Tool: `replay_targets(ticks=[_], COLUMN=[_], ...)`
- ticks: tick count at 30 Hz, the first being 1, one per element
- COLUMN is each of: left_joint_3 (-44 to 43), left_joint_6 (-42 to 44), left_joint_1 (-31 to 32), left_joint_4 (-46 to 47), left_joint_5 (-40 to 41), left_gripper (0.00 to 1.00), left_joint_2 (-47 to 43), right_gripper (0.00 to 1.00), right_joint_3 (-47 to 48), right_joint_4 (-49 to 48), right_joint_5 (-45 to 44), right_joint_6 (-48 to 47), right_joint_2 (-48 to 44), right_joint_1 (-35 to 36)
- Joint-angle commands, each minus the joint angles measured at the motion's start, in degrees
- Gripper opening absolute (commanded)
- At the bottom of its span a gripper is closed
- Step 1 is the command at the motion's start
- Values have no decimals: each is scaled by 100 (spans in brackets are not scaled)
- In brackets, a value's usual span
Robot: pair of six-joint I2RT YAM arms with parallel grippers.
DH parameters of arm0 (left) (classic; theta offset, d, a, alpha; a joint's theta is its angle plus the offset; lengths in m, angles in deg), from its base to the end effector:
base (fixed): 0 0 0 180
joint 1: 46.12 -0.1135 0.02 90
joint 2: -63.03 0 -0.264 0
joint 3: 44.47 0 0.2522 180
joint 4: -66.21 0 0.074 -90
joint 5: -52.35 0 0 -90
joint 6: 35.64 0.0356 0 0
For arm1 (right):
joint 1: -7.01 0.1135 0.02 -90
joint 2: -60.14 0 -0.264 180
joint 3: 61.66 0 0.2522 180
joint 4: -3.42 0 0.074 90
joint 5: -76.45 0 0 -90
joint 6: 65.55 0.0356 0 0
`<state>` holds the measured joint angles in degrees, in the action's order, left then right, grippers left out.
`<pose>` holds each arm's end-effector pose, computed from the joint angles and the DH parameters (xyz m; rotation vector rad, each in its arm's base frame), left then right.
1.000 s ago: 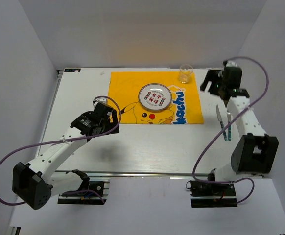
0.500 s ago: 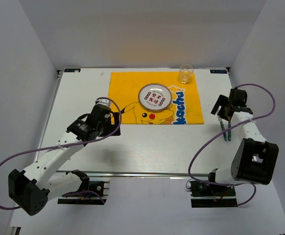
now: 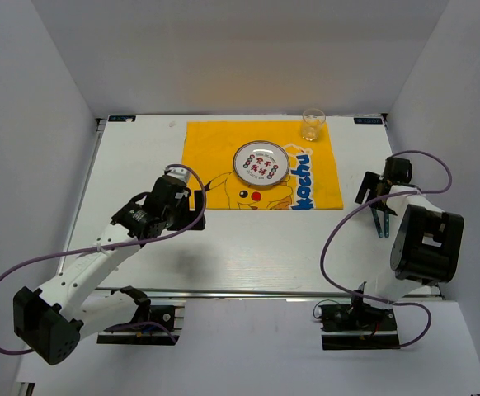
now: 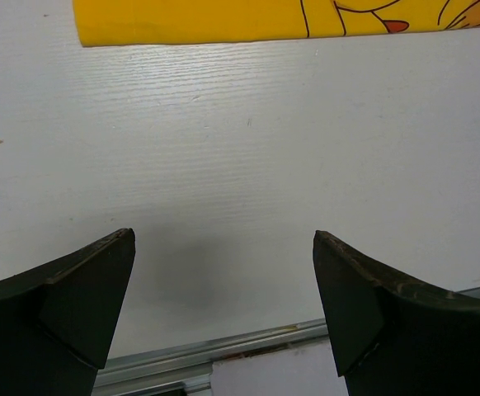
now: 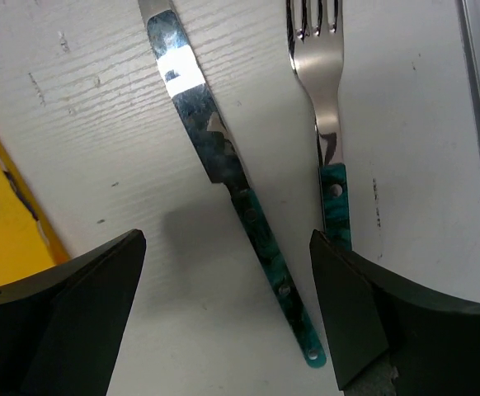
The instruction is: Set the dinner table for one person
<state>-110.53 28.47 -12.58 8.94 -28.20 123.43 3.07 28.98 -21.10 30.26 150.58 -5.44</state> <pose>0.1769 -0.1102 0.2824 0.0939 2.4692 -0.2489 0.3092 -0.0730 0.1828 0.4478 2.4258 -0.2126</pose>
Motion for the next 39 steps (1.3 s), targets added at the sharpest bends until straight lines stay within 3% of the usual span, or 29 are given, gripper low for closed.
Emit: replay_targets(ticks=[1,12,19,22,24,25,26,27,28,30,39], left_joint_3=[35,35,35,35,35,35,35,35,35,26,26], left_joint_6=[110,137,146,137,128,137,137,128,137,137,110], left_joint_1=[-14,-14,-14,-14,-14,-14,-14,-14,-14,-14,-14], left_joint_4=[97,132,114,106,114,106,114,114,106,97,106], left_joint_5=[-215,-225,-242,-199,-181,-181,-181,-181,-181,-163,-137], left_gripper=[98,98,98,98,98,98,98,98,98,98,98], left_joint_2=[-64,-107,-160,-195,-204,-213,-204,-204,-196,-213,-231], right_gripper=[86,78,54,53,48,43,28,22,9,0,0], right_joint_3=[362,372,-182,-367,-420,-429,-429,-420,-411,-403,308], right_joint_4=[-98,60,-28,-107,-133,-98,-89,-63,-28,33,604], right_joint_5=[52,228,96,131,192,219,280,350,360,447,702], right_joint_6=[-378,-413,-62,-18,26,61,114,175,236,307,702], right_joint_2=[333,563,510,545,502,502,484,449,440,370,-87], right_joint_1=[-38,-65,-47,-65,-65,-47,-30,-47,-21,5,820])
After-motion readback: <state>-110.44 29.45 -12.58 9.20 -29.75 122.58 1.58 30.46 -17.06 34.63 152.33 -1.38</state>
